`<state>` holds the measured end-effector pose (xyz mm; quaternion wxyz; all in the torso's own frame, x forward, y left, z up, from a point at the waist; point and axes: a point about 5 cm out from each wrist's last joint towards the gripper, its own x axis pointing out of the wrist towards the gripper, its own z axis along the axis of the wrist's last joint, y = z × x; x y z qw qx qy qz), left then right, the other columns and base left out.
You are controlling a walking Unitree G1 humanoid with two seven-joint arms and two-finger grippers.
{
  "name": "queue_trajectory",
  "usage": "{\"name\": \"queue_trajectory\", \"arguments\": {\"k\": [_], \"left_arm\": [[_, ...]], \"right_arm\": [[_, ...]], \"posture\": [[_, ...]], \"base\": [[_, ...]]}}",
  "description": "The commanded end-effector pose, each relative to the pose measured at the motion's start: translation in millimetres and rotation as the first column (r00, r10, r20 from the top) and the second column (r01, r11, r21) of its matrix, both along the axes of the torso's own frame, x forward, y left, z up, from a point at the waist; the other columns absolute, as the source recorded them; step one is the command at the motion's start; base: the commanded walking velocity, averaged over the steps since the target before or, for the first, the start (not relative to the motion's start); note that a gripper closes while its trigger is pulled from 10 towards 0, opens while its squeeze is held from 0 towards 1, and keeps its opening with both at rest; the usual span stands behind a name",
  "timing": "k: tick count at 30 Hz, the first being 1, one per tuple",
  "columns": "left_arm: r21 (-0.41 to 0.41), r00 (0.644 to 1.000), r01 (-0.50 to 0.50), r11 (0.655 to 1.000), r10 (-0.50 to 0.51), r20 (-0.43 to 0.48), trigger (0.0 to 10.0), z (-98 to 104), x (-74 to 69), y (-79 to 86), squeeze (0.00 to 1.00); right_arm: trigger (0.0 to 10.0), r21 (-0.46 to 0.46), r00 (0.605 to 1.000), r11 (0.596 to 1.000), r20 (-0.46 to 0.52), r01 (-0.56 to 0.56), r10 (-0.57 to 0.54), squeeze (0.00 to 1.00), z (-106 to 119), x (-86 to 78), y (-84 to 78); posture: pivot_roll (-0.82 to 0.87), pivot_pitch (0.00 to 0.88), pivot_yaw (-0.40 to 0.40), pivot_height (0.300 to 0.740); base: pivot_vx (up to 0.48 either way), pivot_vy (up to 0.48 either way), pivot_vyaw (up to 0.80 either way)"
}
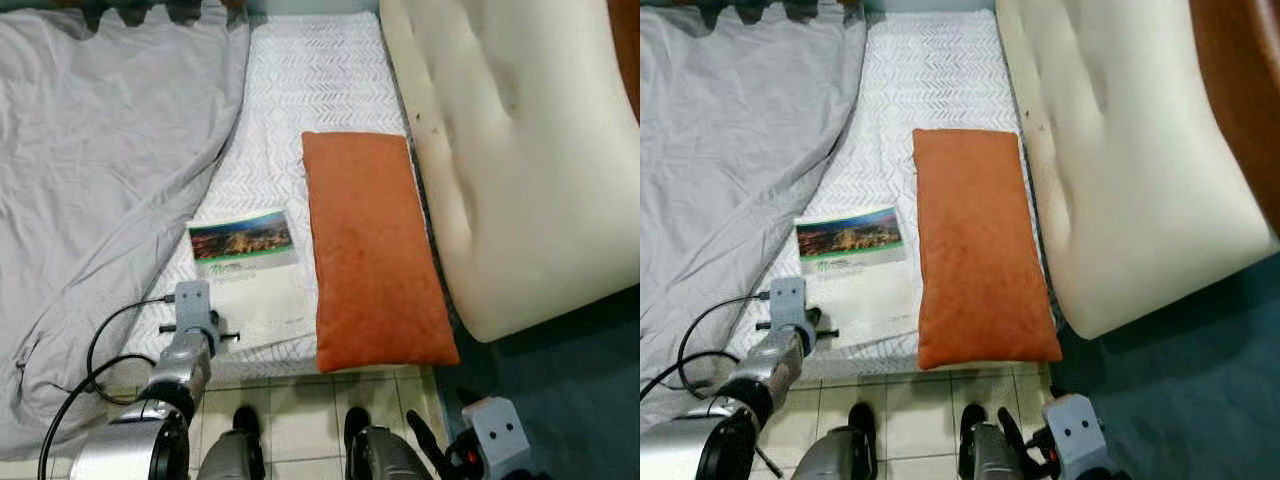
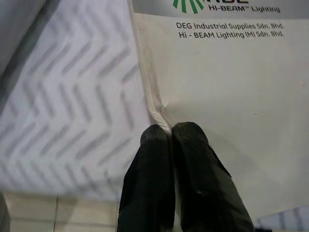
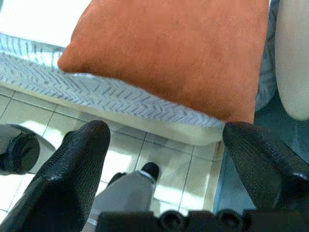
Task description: Clean up the room
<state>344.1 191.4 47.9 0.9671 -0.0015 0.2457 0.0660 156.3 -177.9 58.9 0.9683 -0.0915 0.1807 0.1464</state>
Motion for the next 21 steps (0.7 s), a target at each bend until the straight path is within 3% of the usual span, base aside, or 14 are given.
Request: {"name": "queue_trajectory", "arguments": {"k": [1,5,8,13,21], "left_arm": [[0.023,0.998,0.051,0.998,-0.050,-0.039,10.0,-5.7,-2.9,-6.2,0.00],[0.099,0.995,0.100,0.990,-0.099,-0.021,10.0,6.0,5.4,-3.9,0.00],[0.109,0.995,0.104,0.989,-0.102,-0.019,10.0,8.1,6.7,-2.3,0.00],[0.058,0.995,0.099,0.993,-0.098,-0.026,10.0,5.9,5.9,-6.4,0.00],[-0.004,0.987,0.156,0.988,-0.156,-0.031,10.0,6.2,9.0,-34.0,0.00]], "right_arm": [[10.0,-0.013,0.999,1.000,-0.039,0.015,-0.016,0.01,-4.1,-10.2,-1.1],[10.0,-0.015,0.998,0.999,-0.059,0.035,-0.035,0.02,-5.2,-20.7,-1.9],[10.0,-0.015,0.997,0.999,-0.062,0.040,-0.041,0.02,-5.3,-22.7,-1.6],[10.0,-0.016,0.996,0.998,-0.065,0.058,-0.058,0.01,-4.8,-26.3,-1.4],[10.0,-0.021,0.996,0.998,-0.064,0.065,-0.066,0.01,-3.4,-26.6,-2.3]], "posture": [[-0.35,0.444,-0.064,0.740],[-0.37,0.456,-0.052,0.740],[-0.37,0.459,-0.045,0.740],[-0.37,0.463,-0.032,0.740],[-0.39,0.473,-0.038,0.740]], "base": [[0.000,0.000,0.00],[0.000,0.000,0.00],[0.000,0.000,0.00],[0.000,0.000,0.00],[0.000,0.000,0.00]]}}
